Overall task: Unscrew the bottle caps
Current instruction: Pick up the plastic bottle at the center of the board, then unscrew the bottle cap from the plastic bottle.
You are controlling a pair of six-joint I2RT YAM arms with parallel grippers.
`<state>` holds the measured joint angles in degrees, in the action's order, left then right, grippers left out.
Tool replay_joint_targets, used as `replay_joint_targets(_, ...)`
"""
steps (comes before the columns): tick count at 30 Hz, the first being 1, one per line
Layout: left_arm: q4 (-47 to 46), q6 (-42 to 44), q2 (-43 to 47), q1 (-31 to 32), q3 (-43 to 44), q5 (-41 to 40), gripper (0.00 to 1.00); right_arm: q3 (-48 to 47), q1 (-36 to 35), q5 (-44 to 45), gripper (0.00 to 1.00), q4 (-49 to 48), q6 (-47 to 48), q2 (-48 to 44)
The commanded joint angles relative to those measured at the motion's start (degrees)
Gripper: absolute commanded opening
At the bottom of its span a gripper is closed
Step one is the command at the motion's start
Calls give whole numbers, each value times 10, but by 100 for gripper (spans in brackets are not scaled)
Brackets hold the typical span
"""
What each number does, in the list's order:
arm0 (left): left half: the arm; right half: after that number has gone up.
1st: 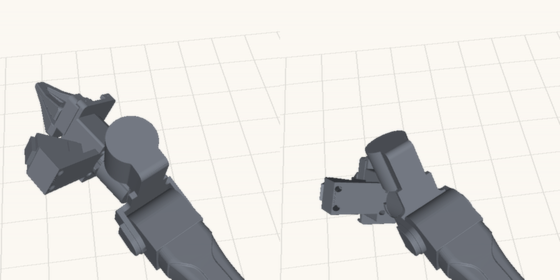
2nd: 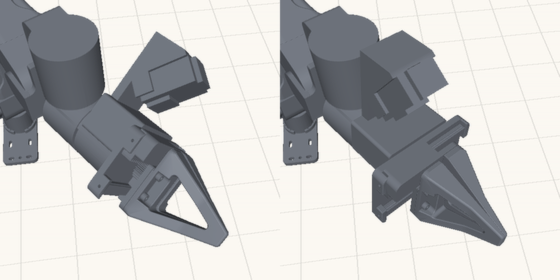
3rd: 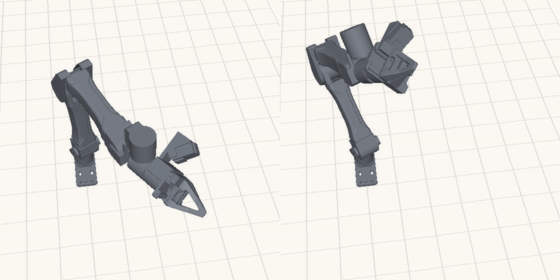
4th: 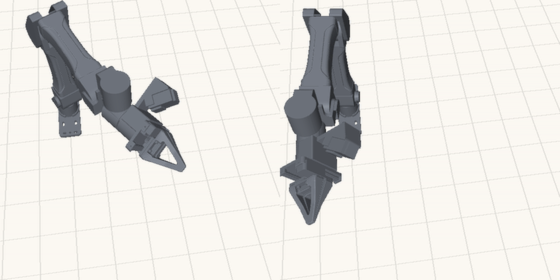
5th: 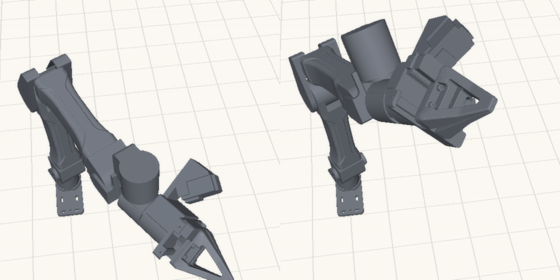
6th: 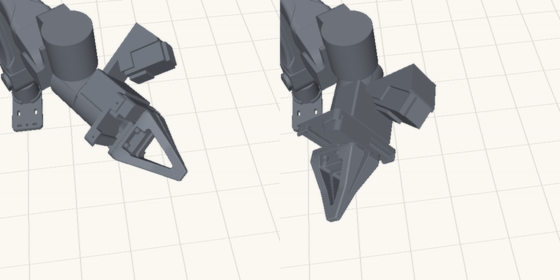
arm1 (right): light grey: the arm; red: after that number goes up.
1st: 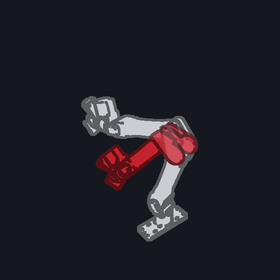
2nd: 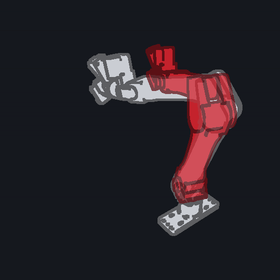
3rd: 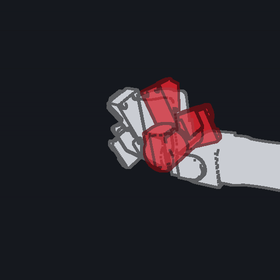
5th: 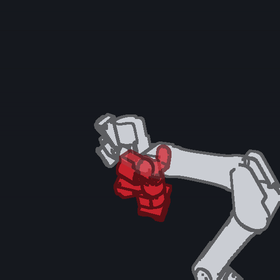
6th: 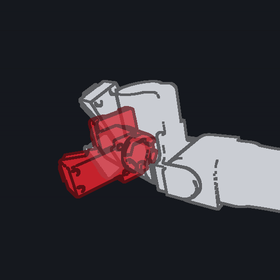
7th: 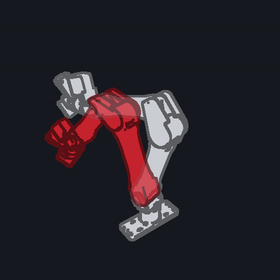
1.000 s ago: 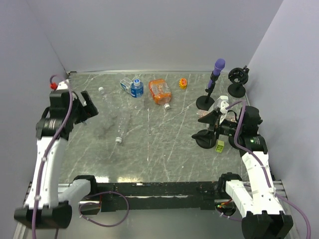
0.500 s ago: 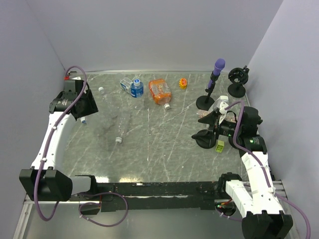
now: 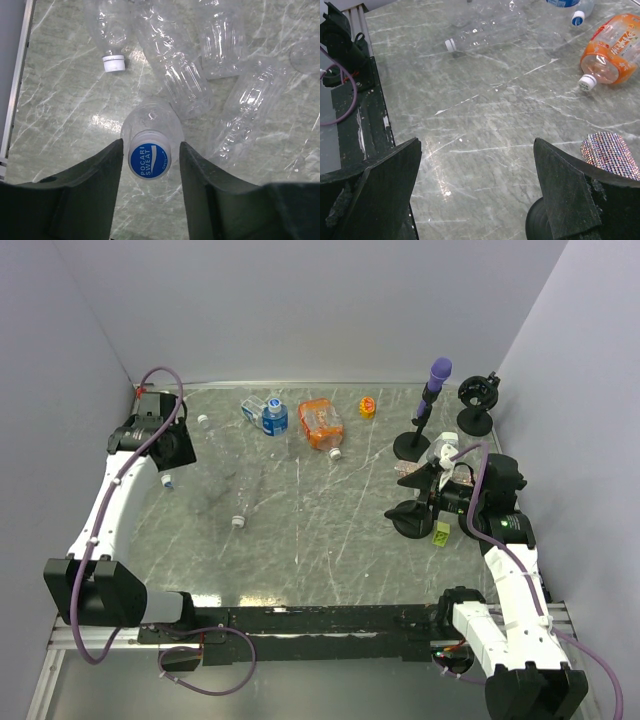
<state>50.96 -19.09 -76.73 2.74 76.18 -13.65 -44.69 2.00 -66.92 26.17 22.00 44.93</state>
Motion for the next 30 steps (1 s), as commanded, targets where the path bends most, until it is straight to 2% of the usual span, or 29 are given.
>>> replay_joint_targets(1,9,9,-2,8,22,-18,49,-3,-3,-8,99,-19,16,1)
replay_joint_targets(3,9,10,-3,10,25,-23,44,-2,-3,-8,99,-18,16,2)
replay_joint_targets(7,20,11,1,10,33,-39,24,-4,-3,-9,99,-14,23,2)
replay_joint_targets(9,24,10,12,12,34,-53,17,-6,-4,-8,99,-10,26,3)
replay_joint_targets(13,40,1,57,20,55,-82,10,-6,-3,-24,99,3,47,2)
replay_joint_targets(17,55,-20,107,39,88,-57,8,-13,-6,-88,99,61,109,11)
replay_joint_targets(21,29,-33,165,98,100,60,5,-107,-54,-77,99,269,289,38)
replay_joint_targets(23,13,-44,180,131,99,131,5,-167,-87,-48,99,336,327,51)
replay_joint_targets(25,-24,-70,199,165,76,219,4,-223,-131,-30,99,361,322,56)
replay_joint_targets(27,-103,-113,219,207,29,301,3,-253,-164,-11,99,354,293,58)
replay_joint_targets(30,-216,-165,235,290,-42,346,2,-285,-204,23,99,332,243,65)
